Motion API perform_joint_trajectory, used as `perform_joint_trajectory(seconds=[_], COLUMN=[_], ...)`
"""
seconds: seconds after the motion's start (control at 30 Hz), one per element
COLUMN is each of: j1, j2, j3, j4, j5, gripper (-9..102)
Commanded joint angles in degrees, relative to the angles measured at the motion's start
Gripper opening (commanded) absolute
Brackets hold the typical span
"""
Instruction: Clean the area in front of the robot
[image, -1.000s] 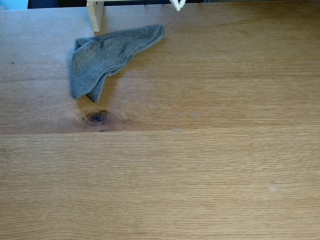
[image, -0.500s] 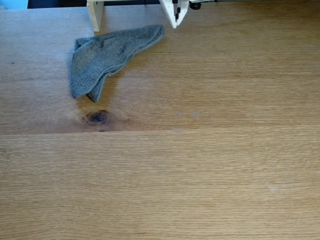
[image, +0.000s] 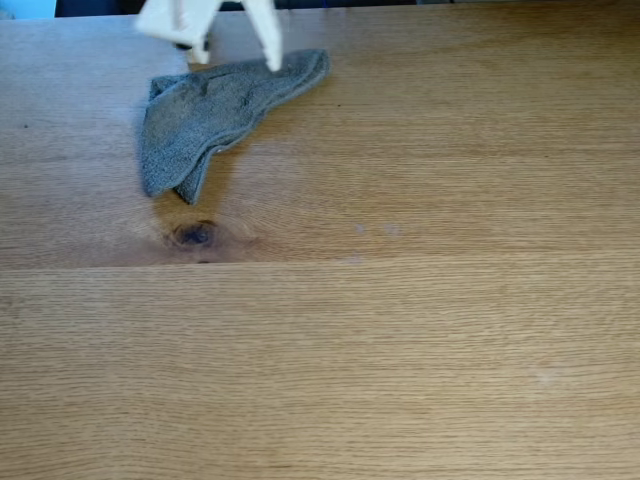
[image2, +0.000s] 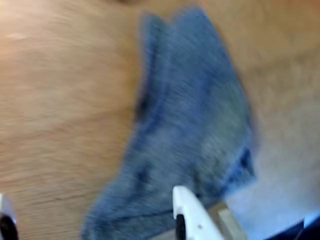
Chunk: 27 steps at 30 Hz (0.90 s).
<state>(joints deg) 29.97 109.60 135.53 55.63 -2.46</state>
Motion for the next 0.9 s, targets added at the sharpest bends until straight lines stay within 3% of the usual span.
perform_joint_trajectory(seconds=[0.0, 0.27, 0.7, 0.87], j1=[9.05, 17.67, 18.19, 17.40], j2=[-4.48, -16.44, -29.36, -29.09], j3=[-5.36, -5.36, -5.36, -6.15], j4=[-1.93, -9.67, -21.09, -20.83], j5=[-5.10, -13.80, -24.35, -25.31], gripper=[35, 33, 27, 11])
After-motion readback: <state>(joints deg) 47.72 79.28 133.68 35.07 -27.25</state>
